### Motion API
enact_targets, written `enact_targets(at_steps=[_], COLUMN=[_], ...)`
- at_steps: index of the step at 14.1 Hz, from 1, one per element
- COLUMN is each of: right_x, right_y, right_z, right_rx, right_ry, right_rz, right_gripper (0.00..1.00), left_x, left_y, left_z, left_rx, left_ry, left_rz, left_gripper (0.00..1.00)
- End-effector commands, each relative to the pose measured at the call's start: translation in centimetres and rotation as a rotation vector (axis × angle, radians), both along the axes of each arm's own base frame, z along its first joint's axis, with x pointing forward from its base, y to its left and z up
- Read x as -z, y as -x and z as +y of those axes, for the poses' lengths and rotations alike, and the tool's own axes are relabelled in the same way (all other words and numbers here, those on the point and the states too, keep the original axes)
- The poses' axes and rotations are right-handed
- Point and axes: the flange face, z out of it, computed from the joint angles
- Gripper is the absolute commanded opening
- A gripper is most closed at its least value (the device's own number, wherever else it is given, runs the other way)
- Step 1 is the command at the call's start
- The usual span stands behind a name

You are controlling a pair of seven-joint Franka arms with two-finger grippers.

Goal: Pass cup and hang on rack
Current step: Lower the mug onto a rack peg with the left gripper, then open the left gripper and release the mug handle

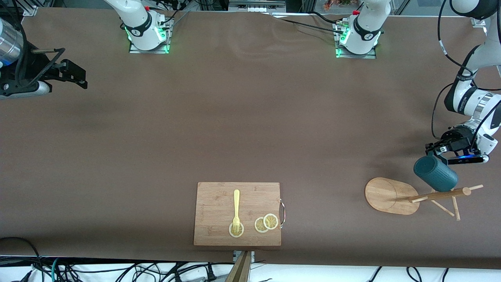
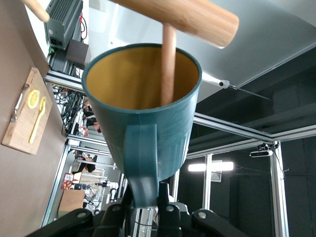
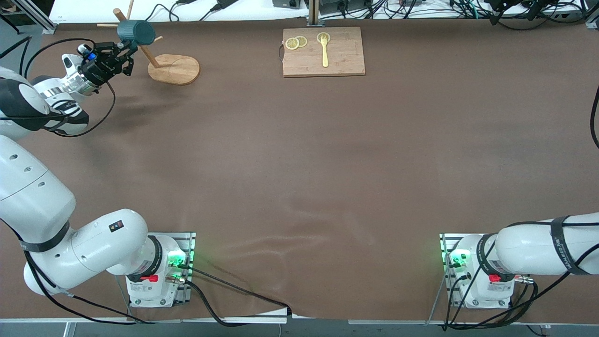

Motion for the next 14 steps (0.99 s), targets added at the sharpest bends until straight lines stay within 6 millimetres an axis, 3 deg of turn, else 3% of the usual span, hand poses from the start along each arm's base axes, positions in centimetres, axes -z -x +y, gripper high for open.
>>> enact_targets(at_steps=[1,2,3,4,9,14], right_x=[-0.7,-0.7,-0.7,-0.7,-0.7,-0.7], right_y=[0.1,0.1,0.1,0.1,0.1,0.1], right_z=[0.1,0.1,0.1,0.1,0.1,0.0], right_rx=[0.011,0.011,0.011,0.011,0.011,0.012], right_ry=[0.005,0.005,0.005,0.005,0.005,0.005], right_rz=[0.003,0.003,0.003,0.003,0.003,0.001], right_gripper=[1.00,1.00,1.00,1.00,1.00,1.00], left_x=[1.0,1.2,1.2,1.3,-1.4,-8.0], left_y=[-0.6,-0.7,-0.7,-0.7,-0.8,0.0], left_z=[0.0,0.0,0.0,0.0,1.5,2.6], left_rx=[-0.029,-0.039,-0.046,-0.049,0.092,0.249], left_ry=[0.013,0.014,0.009,0.006,-0.130,-0.331], left_rz=[-0.055,-0.064,-0.078,-0.088,-0.112,-0.115], left_gripper=[0.21,0.38,0.95,1.00,1.00,1.00])
